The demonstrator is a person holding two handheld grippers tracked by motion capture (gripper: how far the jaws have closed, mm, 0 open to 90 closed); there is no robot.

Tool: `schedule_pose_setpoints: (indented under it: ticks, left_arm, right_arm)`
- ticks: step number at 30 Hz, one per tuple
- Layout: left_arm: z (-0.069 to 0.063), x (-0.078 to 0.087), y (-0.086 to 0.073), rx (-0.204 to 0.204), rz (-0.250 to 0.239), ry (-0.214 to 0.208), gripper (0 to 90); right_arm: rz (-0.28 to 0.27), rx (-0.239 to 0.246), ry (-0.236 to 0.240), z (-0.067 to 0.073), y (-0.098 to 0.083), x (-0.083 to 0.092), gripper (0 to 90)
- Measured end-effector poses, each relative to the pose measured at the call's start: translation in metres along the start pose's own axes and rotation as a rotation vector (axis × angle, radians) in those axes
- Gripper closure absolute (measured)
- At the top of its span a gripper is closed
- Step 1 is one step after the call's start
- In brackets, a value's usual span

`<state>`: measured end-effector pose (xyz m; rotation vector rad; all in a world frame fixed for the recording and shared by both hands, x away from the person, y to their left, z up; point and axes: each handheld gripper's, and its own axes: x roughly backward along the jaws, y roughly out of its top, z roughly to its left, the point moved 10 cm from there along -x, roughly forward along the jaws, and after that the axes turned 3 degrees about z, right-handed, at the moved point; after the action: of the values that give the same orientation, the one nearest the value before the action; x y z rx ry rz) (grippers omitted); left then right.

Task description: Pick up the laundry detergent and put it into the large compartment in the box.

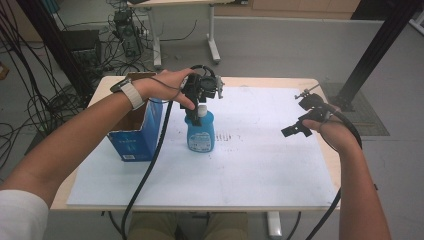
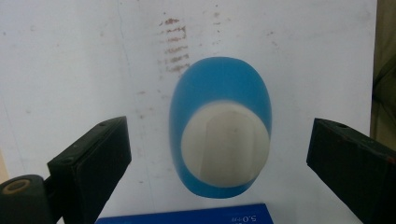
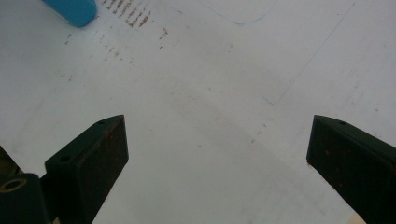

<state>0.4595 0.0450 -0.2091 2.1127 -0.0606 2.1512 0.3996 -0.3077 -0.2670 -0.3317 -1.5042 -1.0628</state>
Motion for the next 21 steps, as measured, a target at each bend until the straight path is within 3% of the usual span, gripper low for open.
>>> schedule_pose_setpoints:
  ticks: [21]
  left_arm:
    - [0.0003, 0.0009, -0.0014, -0.002, -0.012, 0.004, 6.9]
  right_arm:
    - [-0.001, 0.001, 0.000, 0.0009, 0.0006, 0.0004, 5.4]
